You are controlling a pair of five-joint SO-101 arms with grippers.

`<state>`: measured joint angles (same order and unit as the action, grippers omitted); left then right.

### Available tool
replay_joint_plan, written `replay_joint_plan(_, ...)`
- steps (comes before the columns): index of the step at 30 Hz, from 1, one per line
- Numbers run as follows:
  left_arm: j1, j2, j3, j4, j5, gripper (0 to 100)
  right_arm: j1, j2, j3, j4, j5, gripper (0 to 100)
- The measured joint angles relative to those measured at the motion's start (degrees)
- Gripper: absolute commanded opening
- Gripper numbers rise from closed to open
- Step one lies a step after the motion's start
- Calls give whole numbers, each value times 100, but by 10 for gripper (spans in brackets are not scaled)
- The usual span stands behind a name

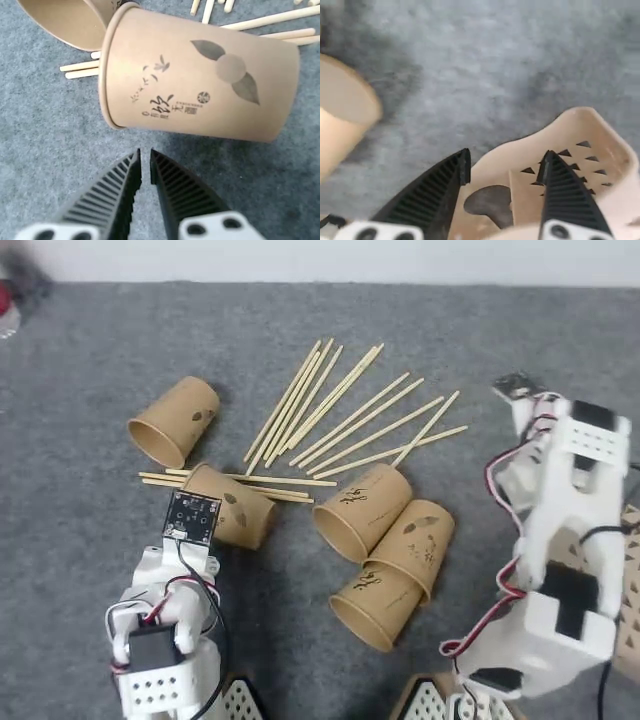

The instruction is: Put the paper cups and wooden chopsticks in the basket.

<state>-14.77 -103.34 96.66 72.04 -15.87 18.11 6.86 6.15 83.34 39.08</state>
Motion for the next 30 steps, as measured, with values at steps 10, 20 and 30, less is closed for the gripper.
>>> replay_joint_plan(10,0,0,0,0,0,36,501,0,-343,624,264,246)
replay_joint_plan(20,0,0,0,0,0,36,1495,0,-1618,1565,695,246)
replay_joint_plan(30,0,0,0,0,0,36,3437,-431,-2796,1732,897,80)
